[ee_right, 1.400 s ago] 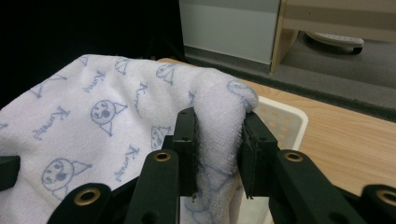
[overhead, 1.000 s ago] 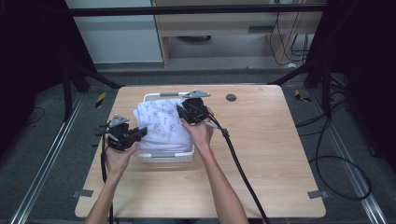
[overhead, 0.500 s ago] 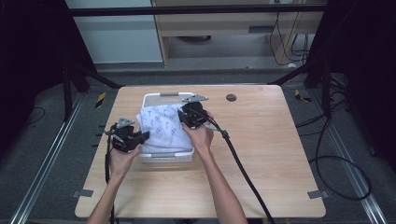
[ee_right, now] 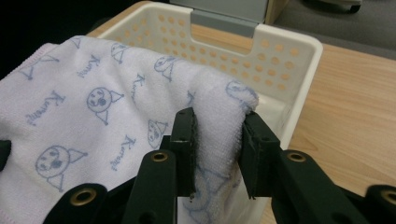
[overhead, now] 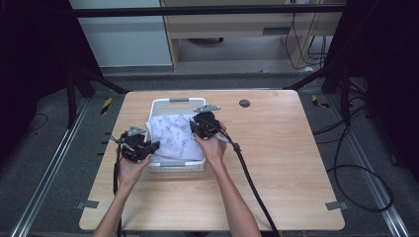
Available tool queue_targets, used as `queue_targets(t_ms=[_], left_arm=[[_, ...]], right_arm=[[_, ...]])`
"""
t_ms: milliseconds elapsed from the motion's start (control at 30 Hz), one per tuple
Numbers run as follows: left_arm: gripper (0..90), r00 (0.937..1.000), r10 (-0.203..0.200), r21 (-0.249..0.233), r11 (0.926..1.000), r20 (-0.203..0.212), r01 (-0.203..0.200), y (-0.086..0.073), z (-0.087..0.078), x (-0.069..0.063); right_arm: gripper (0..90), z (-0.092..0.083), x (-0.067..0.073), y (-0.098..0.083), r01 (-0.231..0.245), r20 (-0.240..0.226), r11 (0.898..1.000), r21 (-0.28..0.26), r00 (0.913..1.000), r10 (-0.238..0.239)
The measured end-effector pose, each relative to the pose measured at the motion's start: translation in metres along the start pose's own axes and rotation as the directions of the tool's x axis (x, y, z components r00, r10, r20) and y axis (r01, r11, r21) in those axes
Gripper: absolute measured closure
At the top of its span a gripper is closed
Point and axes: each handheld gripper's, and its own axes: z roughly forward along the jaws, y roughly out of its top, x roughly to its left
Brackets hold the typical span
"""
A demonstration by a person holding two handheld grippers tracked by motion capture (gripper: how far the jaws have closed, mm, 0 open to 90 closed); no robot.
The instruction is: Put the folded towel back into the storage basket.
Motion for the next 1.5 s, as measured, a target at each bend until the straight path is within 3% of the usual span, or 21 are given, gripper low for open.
queue_targets(t_ms=[267,300,500,800,867,967,1133,1200,1500], left_arm=[[71.6,0.9998,-0.009,-0.008,0.9999,-0.019,0.009,0.000,-0.001,0.001],[71.6,0.9994,-0.015,-0.022,0.9996,-0.033,0.014,0.001,-0.003,0.002],[70.4,0.9986,-0.041,-0.074,0.9965,-0.033,0.038,0.005,-0.015,0.007],[64.8,0.9983,-0.058,-0.158,0.9859,-0.003,0.057,0.011,-0.036,0.010],[62.6,0.9984,-0.056,-0.175,0.9829,0.002,0.055,0.012,-0.040,0.009],[58.3,0.9992,-0.038,-0.207,0.9775,0.014,0.040,0.013,-0.049,0.008],[49.8,0.9998,-0.014,-0.219,0.9757,0.012,0.016,0.012,-0.053,0.006],[45.2,0.9999,0.013,-0.227,0.9739,0.004,-0.011,0.010,-0.055,0.004],[33.3,0.9984,0.057,-0.214,0.9752,0.000,-0.055,-0.001,-0.058,0.000]], right_arm=[[66.2,0.004,0.000,-0.004,0.021,0.007,1.000,0.022,0.9998,-0.021],[63.4,0.004,0.000,-0.004,0.038,0.024,0.999,0.014,0.9990,-0.038],[60.3,-0.003,-0.002,0.000,0.046,0.030,0.999,-0.021,0.9985,-0.045],[49.4,-0.024,-0.007,0.008,0.046,0.031,0.995,-0.088,0.9986,-0.043],[43.6,-0.033,-0.008,0.011,0.042,0.026,0.993,-0.106,0.9989,-0.039],[37.5,-0.045,-0.010,0.012,0.053,0.030,0.991,-0.122,0.9983,-0.049],[30.5,-0.061,-0.016,0.011,0.058,0.020,0.989,-0.133,0.9983,-0.056],[25.5,-0.075,-0.020,0.007,0.074,0.026,0.987,-0.139,0.9971,-0.071],[17.4,-0.113,-0.040,-0.016,0.079,0.012,0.988,-0.129,0.9969,-0.078]])
